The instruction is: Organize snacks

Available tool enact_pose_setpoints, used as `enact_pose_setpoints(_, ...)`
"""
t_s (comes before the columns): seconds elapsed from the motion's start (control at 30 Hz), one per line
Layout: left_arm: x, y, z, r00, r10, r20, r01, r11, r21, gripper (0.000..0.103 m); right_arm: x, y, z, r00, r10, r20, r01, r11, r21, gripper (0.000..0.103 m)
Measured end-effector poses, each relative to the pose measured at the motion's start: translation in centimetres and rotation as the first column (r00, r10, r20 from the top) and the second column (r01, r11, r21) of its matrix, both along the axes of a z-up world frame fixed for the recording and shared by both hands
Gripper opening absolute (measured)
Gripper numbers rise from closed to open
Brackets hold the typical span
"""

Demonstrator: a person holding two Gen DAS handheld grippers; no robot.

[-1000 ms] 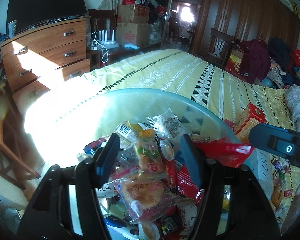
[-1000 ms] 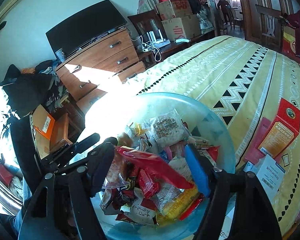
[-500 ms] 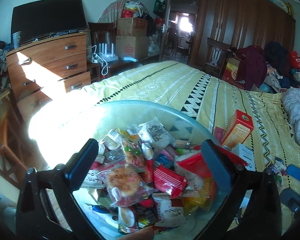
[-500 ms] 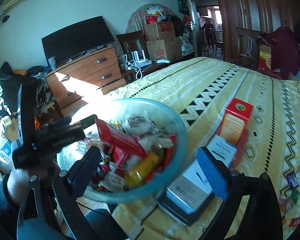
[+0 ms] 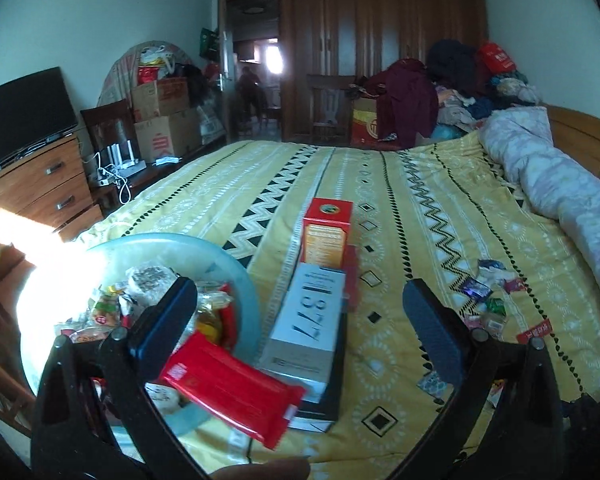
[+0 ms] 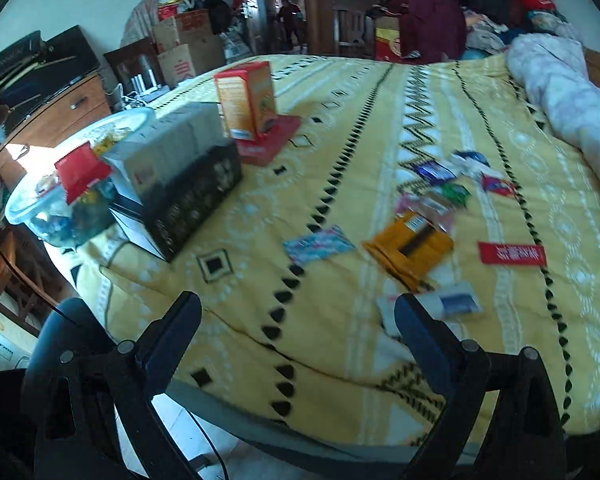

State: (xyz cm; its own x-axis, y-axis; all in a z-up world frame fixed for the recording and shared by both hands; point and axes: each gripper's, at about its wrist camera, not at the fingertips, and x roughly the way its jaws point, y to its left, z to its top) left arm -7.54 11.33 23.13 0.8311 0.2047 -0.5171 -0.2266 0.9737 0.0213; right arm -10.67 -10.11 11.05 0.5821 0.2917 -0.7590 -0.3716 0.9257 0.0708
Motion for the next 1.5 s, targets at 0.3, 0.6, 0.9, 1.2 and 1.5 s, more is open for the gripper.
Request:
enact_pose_setpoints(0.3,0.8,-7.7,-3.0,0.979,-0.146,-0.139,0.156,0.986,0.057,0.103,-3.2,-5.3,-5.3,0.997,-0.05,-0.054,0.049,0.999,-0.021,0.099)
enact_pose_setpoints(0.6,-1.5,-14.1,-7.9,0.9,-0.326,-0.288,0.345,0.938,0.015,0.103,-4.0,-6.3,-7.2,0.995,-0.08,-0.063,0.081,0.997,0.018,0.1)
enact_pose_setpoints(0.9,-3.3,-10.8,-8.4,0.886,-0.364,-0.287,0.39,0.92,0.036,0.103,-3.2,-7.8,-7.0,0.987,-0.117,-0.107,0.128,0.986,0.108,0.1)
enact_pose_setpoints(1.2,-9.4,4.5,-1.3,0.989,0.14,0.054,-0.142,0.989,0.042,0.103,-1.3,2.5,-0.4,0.979,0.192,-0.073,-0.174,0.963,0.207,0.1)
enact_pose_setpoints(1.5,-13.8,14.8,-1.6,0.913,0.406,0.04,-0.401,0.912,-0.09,0.103,2.3,19.8,2.4,0.8,0.567,-0.196,-0.481,0.801,0.356,0.065)
